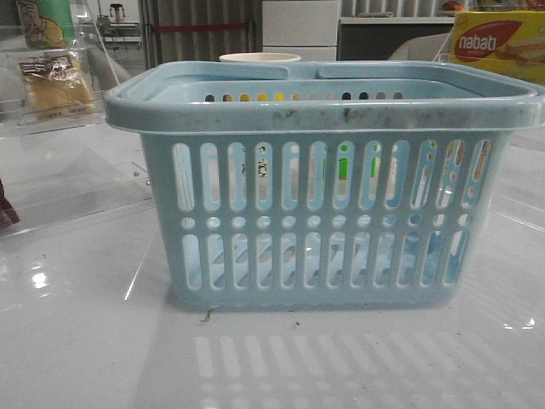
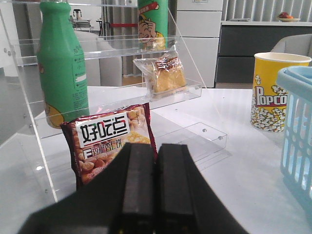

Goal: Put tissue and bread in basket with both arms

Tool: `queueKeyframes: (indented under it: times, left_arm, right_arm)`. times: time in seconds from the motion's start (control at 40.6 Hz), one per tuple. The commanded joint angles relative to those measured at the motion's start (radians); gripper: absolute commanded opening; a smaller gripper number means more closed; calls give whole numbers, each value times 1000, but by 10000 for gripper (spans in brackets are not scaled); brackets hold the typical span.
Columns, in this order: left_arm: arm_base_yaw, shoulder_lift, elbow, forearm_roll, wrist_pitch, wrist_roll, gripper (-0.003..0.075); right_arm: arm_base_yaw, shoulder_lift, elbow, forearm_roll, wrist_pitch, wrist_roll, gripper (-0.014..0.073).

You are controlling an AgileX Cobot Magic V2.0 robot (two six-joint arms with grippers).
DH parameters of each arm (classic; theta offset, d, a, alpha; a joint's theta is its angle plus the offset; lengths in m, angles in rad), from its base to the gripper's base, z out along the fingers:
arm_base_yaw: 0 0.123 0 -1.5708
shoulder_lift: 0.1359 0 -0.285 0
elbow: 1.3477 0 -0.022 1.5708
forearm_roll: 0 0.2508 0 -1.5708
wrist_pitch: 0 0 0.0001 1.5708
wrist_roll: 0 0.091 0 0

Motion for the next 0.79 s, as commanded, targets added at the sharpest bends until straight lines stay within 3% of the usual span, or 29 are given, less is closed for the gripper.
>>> queueKeyframes:
  times: [0.0, 0.468, 0.591, 0.764]
  left_arm:
    - [-1, -16, -2, -3, -88, -5, 90]
    - [-1, -16, -2, -3, -91, -5, 90]
    - [-1, -16, -3, -3, -173, -5, 90]
    - [-1, -16, -95, -3, -205, -5, 90]
  right_arm:
    - [-5, -17, 2, -5, -95, -2, 56]
    - [-5, -17, 1, -5, -116, -2, 56]
    - [-5, -17, -5, -5, -119, -2, 56]
    - [-4, -16, -123, -5, -40, -2, 56]
